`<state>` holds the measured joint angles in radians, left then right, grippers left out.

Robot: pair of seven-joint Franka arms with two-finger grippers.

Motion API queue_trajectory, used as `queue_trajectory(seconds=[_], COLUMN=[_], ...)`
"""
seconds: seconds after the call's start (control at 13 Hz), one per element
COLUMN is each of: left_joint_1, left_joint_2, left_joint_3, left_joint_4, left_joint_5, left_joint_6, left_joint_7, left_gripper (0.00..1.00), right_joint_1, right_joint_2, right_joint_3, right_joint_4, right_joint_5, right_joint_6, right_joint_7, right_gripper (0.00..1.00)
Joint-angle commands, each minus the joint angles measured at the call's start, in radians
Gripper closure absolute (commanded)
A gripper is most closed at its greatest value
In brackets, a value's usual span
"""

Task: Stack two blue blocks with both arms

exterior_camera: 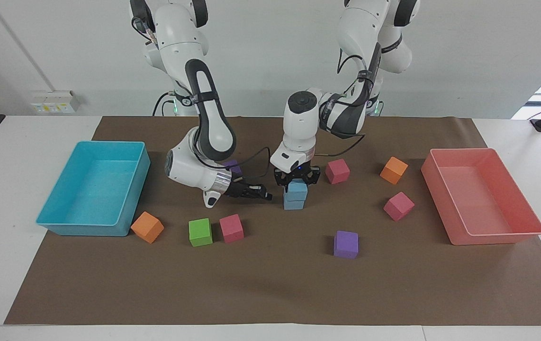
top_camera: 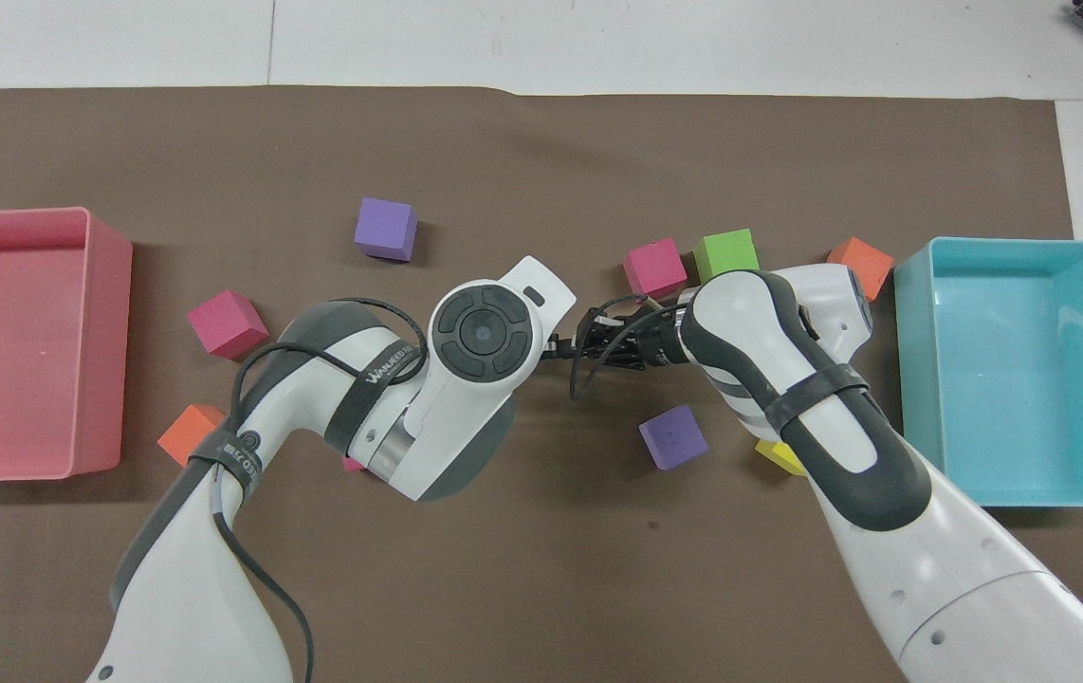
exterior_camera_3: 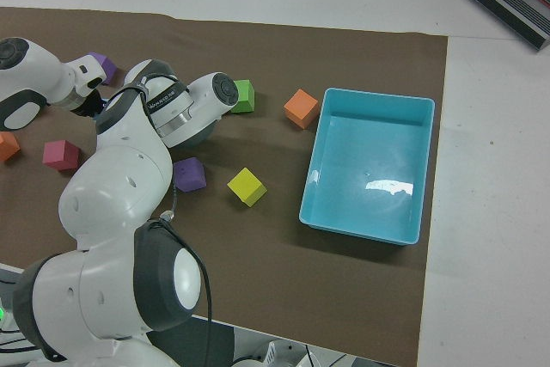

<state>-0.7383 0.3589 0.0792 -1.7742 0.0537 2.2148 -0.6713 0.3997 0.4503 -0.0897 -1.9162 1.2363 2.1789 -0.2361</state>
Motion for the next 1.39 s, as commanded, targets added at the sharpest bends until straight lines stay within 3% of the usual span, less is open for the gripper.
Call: queue_trajectory(seconds=[0.0,0.23,0.69,1.08,1.31], left_joint_1=[-0.006,-0.006,-0.003,0.042,0.112], left_joint_2=[-0.011,-0.011,-0.017,-0.158,-0.266], left_joint_3=[0.005,0.004,0.005,0.01,0.008], left_joint_4=[-0.024,-0.024,-0.014,-0.017,-0.054], left_joint_5=[-0.008,-0.009,-0.008,-0.012,-0.029], left_joint_6=[0.026,0.026,0.022,-0.113,-0.219], left_joint_7=[0.006,0.01,0.009,0.019,0.157], left_gripper=[0.17,0.0,0.0,0.0,0.0], right_joint_1=[0.001,0.001,0.001,0.001,-0.016], right_joint_2=[-0.004,-0.004,-0.004,-0.015,-0.056], right_joint_3=[0.002,0.004,0.002,-0.001,-0.004], right_joint_4=[-0.014,-0.014,-0.014,-0.001,0.002], right_joint_5=[0.04,0.04,0.04,0.012,-0.124], right_joint_6=[0.019,0.018,0.019,0.015,0.012], right_joint_7=[-0.032,-0.032,-0.032,-0.04,-0.026], right_gripper=[1.0,1.0,1.0,1.0,1.0])
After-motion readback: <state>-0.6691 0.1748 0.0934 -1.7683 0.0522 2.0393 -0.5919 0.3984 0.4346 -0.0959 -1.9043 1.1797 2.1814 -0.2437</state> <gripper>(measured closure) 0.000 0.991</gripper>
